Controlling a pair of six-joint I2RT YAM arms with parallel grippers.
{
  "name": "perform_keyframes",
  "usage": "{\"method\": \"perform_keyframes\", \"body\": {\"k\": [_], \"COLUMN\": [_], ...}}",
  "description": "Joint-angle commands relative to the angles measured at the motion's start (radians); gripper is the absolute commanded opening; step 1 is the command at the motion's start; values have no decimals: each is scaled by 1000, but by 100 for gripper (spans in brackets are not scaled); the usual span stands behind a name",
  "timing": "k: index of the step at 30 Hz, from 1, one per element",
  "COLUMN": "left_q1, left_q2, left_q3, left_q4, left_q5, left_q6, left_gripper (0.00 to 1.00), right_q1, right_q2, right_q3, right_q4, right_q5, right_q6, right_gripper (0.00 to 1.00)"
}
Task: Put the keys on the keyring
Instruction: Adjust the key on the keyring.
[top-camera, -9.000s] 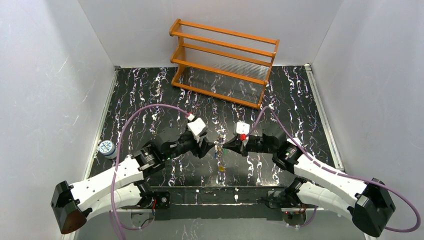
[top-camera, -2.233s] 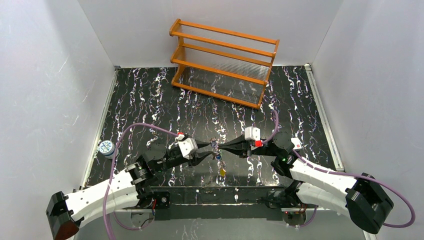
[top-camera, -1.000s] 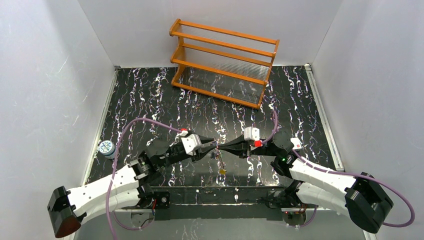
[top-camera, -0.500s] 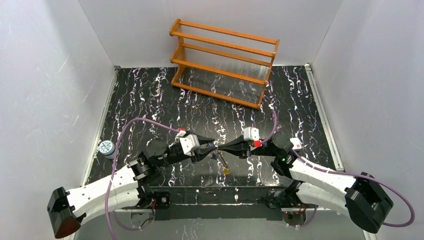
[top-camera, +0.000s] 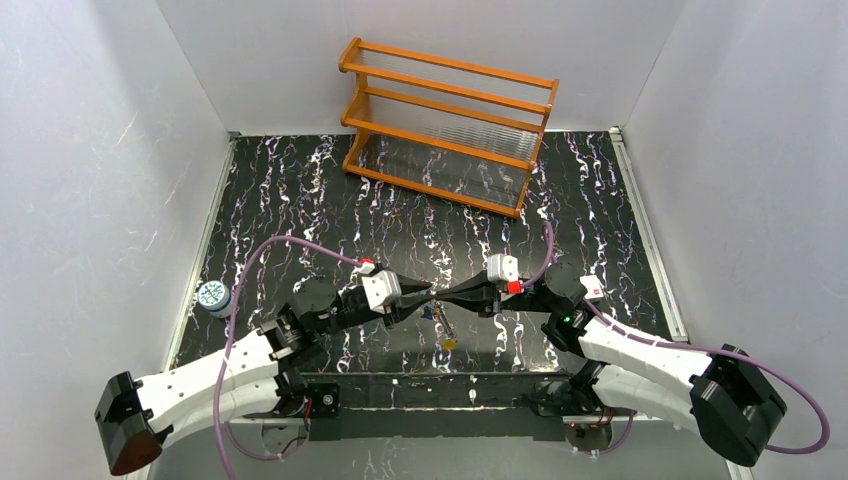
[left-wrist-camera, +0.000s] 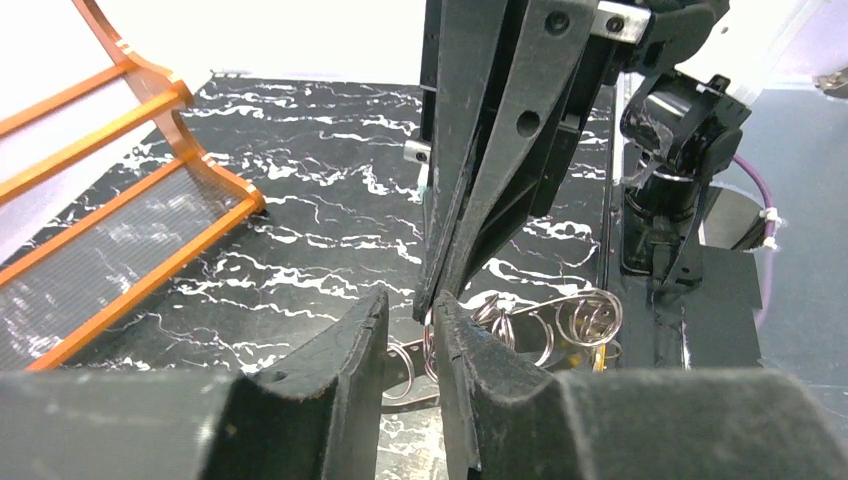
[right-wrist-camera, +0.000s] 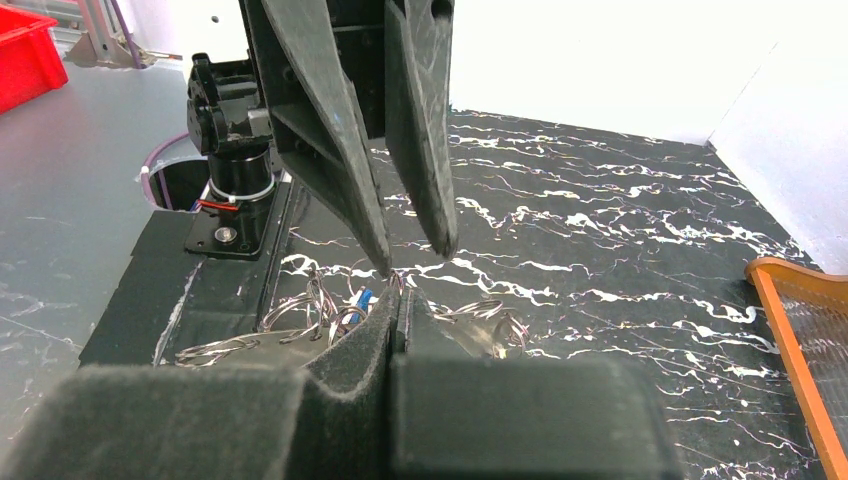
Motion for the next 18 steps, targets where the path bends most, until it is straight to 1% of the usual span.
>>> {"method": "perform_keyframes", "body": {"k": [1,6,9,11,13,18], "left_q1": [-5,-6,-6,-5,-5,-5], "left_q2": [28,41,40,37,33,17], "left_q3": [-11,-14,-20,-23,-30,-48], "left_q4": [-1,-14,-20,-28,-33,-37], "left_q5": [14,11,11,8,1,-19], "left_q6": [7,19,20,18,17,17], "left_gripper": [20,14,15,18,19,15], "right_q1": [3,3,3,3,3,3], "right_q2": [-11,-15,-17,-18,-17,-26], "right_q3": [24,23,23,24,25,27], "right_q4": [64,61,61,61,61,54], "right_q5": [8,11,13,13,14,11], "right_q6": [-5,-6,-6,-5,-5,-6], "right_gripper": [1,1,1,1,1,1]}}
